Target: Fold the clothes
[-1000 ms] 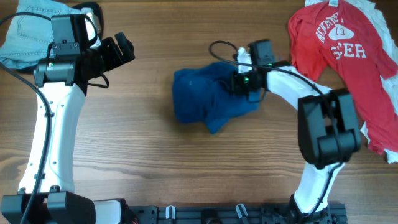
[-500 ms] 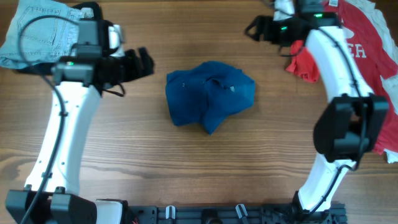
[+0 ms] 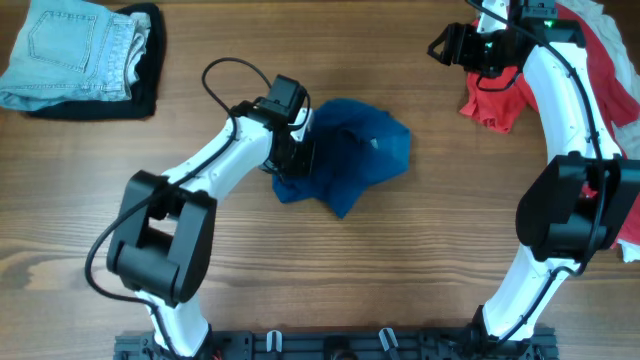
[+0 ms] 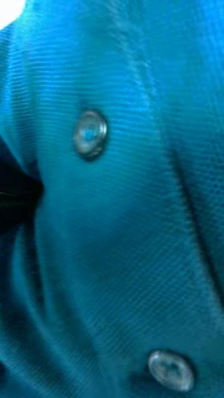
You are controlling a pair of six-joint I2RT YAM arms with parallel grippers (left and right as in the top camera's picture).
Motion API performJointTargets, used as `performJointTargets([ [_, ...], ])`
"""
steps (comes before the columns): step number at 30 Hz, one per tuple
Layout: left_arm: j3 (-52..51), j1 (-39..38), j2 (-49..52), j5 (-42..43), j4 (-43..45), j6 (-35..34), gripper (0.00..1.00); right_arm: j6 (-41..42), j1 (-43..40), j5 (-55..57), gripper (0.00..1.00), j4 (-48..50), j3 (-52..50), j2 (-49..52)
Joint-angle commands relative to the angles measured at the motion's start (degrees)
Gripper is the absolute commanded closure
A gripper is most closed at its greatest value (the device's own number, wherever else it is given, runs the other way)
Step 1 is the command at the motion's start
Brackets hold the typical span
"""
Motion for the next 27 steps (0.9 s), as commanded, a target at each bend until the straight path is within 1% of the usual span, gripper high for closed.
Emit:
performJointTargets([
  [1, -0.37, 0.59, 3.74, 0.17, 1.49, 4.20, 0.89, -0.76, 0.13, 2.40, 0.27, -0.26, 0.37, -0.55],
  [3, -0.37, 1.79, 5.88, -0.35, 1.88, 5.64, 0.85, -0.76, 0.13, 2.40, 0.27, -0.26, 0.39, -0.55],
  [4, -0.37, 2.49, 7.02, -1.53, 1.92, 5.64, 0.80, -0.74, 0.13, 2.40, 0.27, -0.26, 0.37, -0.55],
  [5, -0.37, 3.50, 8.59, -3.52, 1.92, 5.62, 0.69, -0.79, 0.15, 2.56, 0.27, -0.26, 0.37, -0.55],
  [6, -0.37, 4.26, 9.73, -5.22, 1.90, 5.60, 0.61, -0.81, 0.15, 2.93, 0.27, -0.28, 0.37, -0.55],
  [7, -0.37, 5.38, 11.02, -7.26, 1.84, 5.55, 0.41, -0.83, 0.13, 3.30, 0.27, -0.31, 0.37, -0.55],
  [8, -0.37, 6.67, 12.20, -9.14, 1.73, 5.40, 0.25, -0.81, 0.13, 3.56, 0.27, -0.39, 0.37, -0.55],
  [9, -0.37, 8.04, 12.94, -11.30, 1.70, 5.38, 0.23, -0.83, 0.13, 3.87, 0.27, -0.44, 0.37, -0.55],
  [11, -0.37, 11.08, 13.33, -15.63, 2.25, 5.40, 0.06, -0.81, 0.13, 4.37, 0.27, -0.57, 0.37, -0.55],
  [13, -0.37, 14.08, 13.33, -18.27, 4.39, 5.42, 0.00, -0.83, 0.15, 4.74, 0.27, -0.61, 0.37, -0.55],
  [16, -0.37, 18.58, 13.33, -18.67, 10.05, 5.44, 0.00, -1.03, 0.13, 5.20, 0.27, -0.61, 0.28, -0.55],
  [19, -0.33, 20.50, 13.20, -18.60, 12.48, 5.64, 0.00, -1.49, 0.13, 5.81, 0.27, -0.87, 0.28, -0.55],
  [20, -0.15, 20.70, 12.70, -18.62, 12.63, 6.38, 0.00, -1.86, 0.13, 5.79, 0.27, -0.98, 0.28, -0.55],
  [23, 1.16, 20.70, 10.80, -19.41, 12.61, 12.22, 0.00, -2.03, 0.15, 5.79, 0.27, -1.09, 0.28, -0.55],
  [25, 3.41, 21.03, 9.64, -23.54, 12.72, 13.16, 0.00, -2.05, 0.15, 5.79, 0.27, -1.31, 0.28, -0.55],
  [27, 7.02, 21.57, 9.35, -26.64, 12.63, 16.04, 0.00, -2.12, 0.13, 5.79, 0.27, -1.75, 0.28, -0.55],
])
